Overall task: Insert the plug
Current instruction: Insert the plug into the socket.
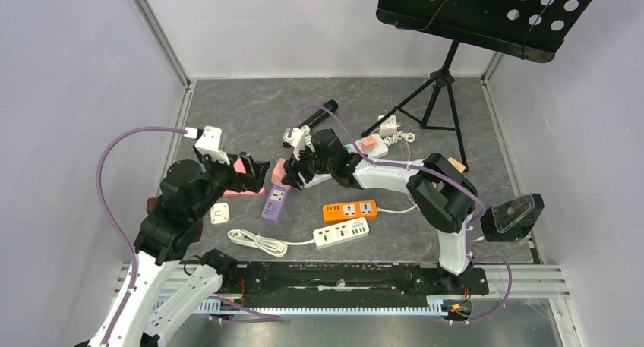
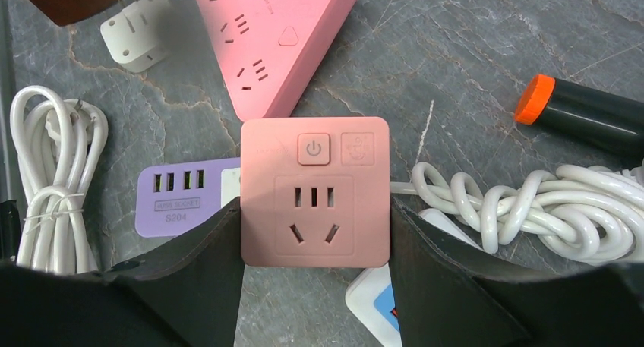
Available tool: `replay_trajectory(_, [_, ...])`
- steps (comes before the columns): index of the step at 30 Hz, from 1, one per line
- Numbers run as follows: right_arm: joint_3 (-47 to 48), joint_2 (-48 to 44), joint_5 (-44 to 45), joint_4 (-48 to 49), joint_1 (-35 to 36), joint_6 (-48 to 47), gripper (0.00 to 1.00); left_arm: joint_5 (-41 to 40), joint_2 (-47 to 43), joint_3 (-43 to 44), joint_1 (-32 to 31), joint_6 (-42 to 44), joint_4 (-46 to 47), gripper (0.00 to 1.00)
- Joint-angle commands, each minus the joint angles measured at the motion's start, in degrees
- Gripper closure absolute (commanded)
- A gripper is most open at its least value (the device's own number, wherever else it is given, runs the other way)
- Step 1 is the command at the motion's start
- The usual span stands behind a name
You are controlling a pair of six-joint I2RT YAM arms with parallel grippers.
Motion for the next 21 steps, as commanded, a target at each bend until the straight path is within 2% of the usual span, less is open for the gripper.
replay_trajectory(1, [1.03, 1.17, 4.7, -10.63, -0.7, -2.53, 1.0, -0.14, 0.14, 1.19, 0.08, -0.1, 2.24, 0.01])
replay_trajectory(9, [4.15, 0.31, -3.03, -19.53, -0.65, -8.63, 1.0, -0.09, 0.59, 1.06, 0.14, 0.21, 3.56, 0.01])
replay_trajectory(21, [13.18, 5.97, -3.78, -27.74, -0.94, -11.5, 1.0, 0.18, -0.12, 1.74, 0.08, 0.83, 3.22, 0.01])
